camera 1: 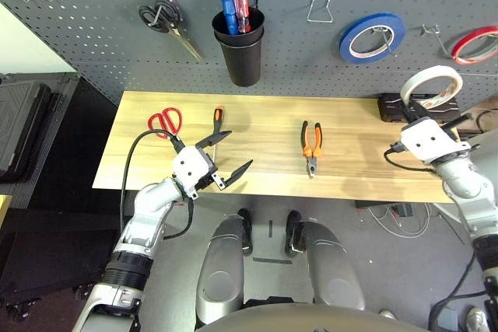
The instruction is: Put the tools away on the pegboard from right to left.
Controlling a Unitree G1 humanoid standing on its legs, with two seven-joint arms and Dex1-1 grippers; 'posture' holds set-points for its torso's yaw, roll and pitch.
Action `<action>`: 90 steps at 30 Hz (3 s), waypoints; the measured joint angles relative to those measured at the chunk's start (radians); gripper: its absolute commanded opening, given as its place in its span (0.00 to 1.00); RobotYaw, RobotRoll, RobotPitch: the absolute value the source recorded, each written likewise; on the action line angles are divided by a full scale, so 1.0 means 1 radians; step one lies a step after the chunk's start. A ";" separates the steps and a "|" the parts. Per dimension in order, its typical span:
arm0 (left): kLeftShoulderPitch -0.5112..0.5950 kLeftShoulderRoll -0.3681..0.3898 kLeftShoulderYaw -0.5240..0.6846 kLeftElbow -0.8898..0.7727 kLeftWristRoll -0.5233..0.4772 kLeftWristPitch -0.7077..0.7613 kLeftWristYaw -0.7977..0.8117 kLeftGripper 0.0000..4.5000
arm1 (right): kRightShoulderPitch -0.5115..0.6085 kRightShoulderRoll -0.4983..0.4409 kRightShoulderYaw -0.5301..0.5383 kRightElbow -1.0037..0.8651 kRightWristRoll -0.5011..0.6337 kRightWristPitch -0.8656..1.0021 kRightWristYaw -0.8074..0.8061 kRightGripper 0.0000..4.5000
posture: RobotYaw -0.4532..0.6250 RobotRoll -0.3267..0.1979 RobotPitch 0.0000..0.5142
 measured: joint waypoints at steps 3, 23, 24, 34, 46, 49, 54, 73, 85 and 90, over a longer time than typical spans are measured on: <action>-0.005 -0.001 0.000 0.010 0.000 -0.007 0.000 1.00 | -0.016 -0.008 0.001 0.039 -0.027 -0.040 -0.020 0.01 | 0.51 0.62 0.38; -0.019 -0.007 0.001 0.019 0.000 -0.017 0.001 1.00 | -0.343 0.044 0.090 0.362 -0.034 0.075 0.030 0.01 | 0.51 0.62 0.38; -0.020 -0.007 0.001 0.019 0.000 -0.017 0.001 1.00 | -0.365 0.047 0.100 0.388 -0.035 0.080 0.031 0.01 | 0.51 0.62 0.38; -0.007 -0.007 0.001 0.015 0.000 -0.017 0.003 1.00 | -0.430 0.095 0.118 0.495 -0.004 -0.006 0.020 0.53 | 0.54 0.62 0.41; 0.031 -0.005 0.006 0.002 0.001 -0.017 0.020 1.00 | -0.078 0.087 0.092 0.255 0.149 -0.283 0.125 0.99 | 0.53 0.62 0.42; 0.035 -0.002 0.011 0.002 0.001 -0.017 0.020 1.00 | 0.004 0.074 0.074 0.180 0.190 -0.270 0.164 0.99 | 0.52 0.62 0.42; 0.035 -0.001 0.015 0.002 0.000 -0.017 0.020 1.00 | 0.105 0.071 0.073 0.113 0.246 -0.211 0.246 0.99 | 0.52 0.62 0.42; 0.048 0.006 0.033 -0.041 -0.018 -0.007 0.019 1.00 | 0.131 0.230 0.055 -0.071 0.346 0.205 0.290 0.99 | 0.56 0.62 0.42; 0.072 0.078 0.020 -0.101 -0.011 0.035 -0.035 1.00 | -0.001 0.479 0.037 -0.320 0.383 0.943 0.110 0.99 | 0.55 0.62 0.48; 0.067 0.107 -0.001 -0.103 0.009 0.080 -0.055 1.00 | -0.165 0.550 0.053 -0.323 0.369 1.235 0.030 0.99 | 0.54 0.62 0.51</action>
